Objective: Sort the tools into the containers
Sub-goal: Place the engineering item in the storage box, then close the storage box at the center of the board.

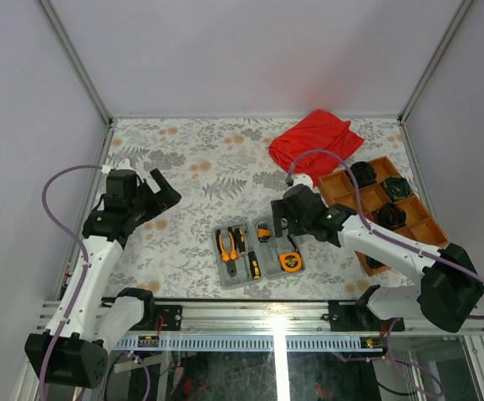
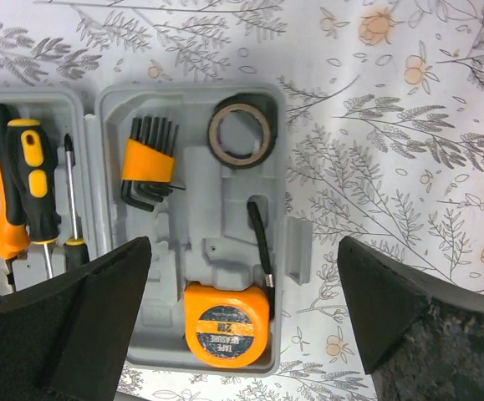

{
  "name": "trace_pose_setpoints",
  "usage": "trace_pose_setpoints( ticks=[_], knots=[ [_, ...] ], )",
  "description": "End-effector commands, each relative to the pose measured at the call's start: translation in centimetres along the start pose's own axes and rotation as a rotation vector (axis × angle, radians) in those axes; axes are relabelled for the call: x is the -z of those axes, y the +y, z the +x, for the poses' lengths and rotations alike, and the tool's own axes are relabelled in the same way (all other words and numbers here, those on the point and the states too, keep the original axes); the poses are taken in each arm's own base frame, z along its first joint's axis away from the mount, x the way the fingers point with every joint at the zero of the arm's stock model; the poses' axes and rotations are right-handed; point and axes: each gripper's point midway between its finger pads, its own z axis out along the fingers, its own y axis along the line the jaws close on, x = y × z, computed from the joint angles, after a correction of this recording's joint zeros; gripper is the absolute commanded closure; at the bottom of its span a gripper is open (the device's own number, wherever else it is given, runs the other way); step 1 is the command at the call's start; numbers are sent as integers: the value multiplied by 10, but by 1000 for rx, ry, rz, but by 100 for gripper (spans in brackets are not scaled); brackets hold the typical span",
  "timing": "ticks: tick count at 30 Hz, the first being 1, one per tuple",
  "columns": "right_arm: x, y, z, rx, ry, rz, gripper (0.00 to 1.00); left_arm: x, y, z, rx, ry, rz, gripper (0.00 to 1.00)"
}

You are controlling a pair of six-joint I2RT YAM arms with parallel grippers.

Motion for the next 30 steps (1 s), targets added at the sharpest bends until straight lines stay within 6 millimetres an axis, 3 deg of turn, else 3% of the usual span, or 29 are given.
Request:
trace_pose_setpoints(
  ticks=[1, 4, 9, 16, 24, 30],
  knots=[
    [6, -13, -10, -133, -17, -76, 1, 6, 6, 0, -9, -11, -23, 0],
    [7, -24, -11, -194, -15, -121, 1, 7, 12, 2, 11, 6, -68, 0],
    [7, -46, -4, -272, 5, -147, 1, 11, 1, 4, -3, 8, 5, 0],
    [5, -52, 7, -355, 1, -255, 0, 6, -9, 24, 26, 64, 105, 0],
    [-2, -45, 26, -350, 77, -302, 18, 11, -12, 35, 21, 54, 138, 0],
    [-16, -45, 25, -349, 97, -309, 31, 7, -12, 43, 24, 82, 138, 0]
  ],
)
